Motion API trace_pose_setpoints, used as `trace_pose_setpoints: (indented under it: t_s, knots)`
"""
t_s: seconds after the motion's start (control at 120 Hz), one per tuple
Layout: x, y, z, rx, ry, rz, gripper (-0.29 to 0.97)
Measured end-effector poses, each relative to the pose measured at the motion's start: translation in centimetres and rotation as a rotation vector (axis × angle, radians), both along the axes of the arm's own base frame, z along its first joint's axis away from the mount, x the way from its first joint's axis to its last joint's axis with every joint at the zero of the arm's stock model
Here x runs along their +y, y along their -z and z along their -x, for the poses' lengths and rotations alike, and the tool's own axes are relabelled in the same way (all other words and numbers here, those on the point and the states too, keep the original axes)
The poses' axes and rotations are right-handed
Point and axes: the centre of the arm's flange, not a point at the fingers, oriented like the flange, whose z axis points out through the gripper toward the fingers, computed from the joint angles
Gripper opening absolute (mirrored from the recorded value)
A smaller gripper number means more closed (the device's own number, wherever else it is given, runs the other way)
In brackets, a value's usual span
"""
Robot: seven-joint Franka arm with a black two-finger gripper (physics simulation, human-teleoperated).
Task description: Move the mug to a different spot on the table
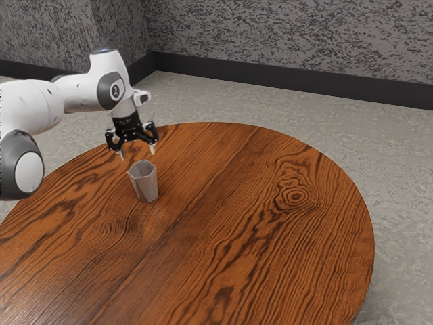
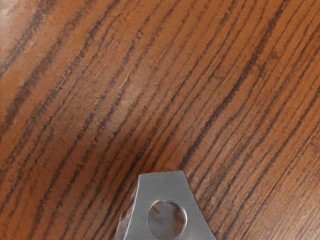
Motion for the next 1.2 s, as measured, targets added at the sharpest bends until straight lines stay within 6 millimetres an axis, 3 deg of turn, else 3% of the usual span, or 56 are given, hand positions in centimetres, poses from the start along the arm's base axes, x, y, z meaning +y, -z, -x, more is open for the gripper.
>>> trace_pose_setpoints:
  t_s: [0.55, 1.2]
  knots:
    - [1.2, 4.9, -1.0, -0.033, -0.007, 0.036, 0.68]
    - [1.7, 5.8, -0.9, -0.047, -0.034, 0.076, 0.56]
